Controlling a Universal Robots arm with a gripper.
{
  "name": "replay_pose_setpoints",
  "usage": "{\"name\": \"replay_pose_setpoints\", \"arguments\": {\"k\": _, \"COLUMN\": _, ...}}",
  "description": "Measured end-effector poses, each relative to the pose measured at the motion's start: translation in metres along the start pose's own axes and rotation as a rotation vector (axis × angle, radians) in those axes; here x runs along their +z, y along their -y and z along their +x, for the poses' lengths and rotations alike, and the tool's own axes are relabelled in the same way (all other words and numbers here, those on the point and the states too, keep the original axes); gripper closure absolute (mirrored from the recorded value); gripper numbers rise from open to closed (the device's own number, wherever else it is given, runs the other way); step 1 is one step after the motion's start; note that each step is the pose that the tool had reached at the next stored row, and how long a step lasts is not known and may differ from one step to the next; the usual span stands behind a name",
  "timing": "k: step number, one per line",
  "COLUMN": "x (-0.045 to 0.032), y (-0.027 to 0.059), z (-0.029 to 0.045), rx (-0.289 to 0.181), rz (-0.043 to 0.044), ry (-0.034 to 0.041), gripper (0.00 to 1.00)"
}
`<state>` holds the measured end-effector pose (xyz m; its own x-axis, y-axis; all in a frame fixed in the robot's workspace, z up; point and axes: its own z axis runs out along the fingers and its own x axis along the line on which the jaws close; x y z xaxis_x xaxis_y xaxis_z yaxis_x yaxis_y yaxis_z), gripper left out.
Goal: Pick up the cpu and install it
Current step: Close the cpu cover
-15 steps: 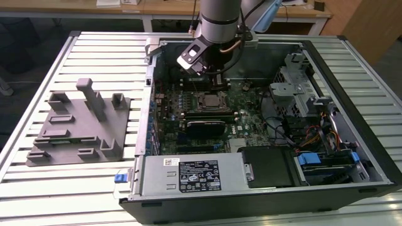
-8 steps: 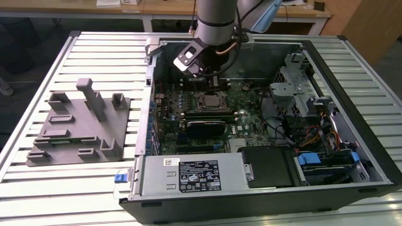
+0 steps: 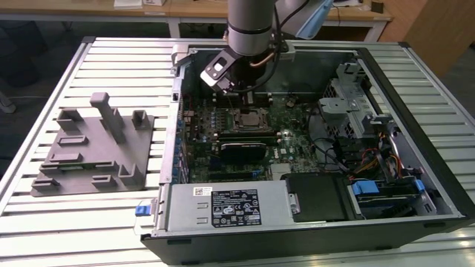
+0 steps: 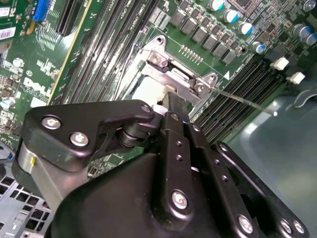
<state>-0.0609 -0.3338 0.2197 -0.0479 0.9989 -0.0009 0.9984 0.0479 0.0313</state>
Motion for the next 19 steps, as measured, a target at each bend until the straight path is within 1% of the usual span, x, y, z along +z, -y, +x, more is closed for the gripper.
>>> {"name": "replay_pose_setpoints", "arguments": {"k": 10, "x": 0.0092, "y": 0.0054, "z": 0.0002, "rx": 0.000, "rz": 0.0000, "ry": 0.0001, "gripper": 0.89}}
{"name": "replay_pose_setpoints", "arguments": {"k": 19, "x": 0.0166, "y": 0.0060, "z": 0.0003, "rx": 0.000, "rz": 0.0000, "ry": 0.0001, "gripper": 0.89}}
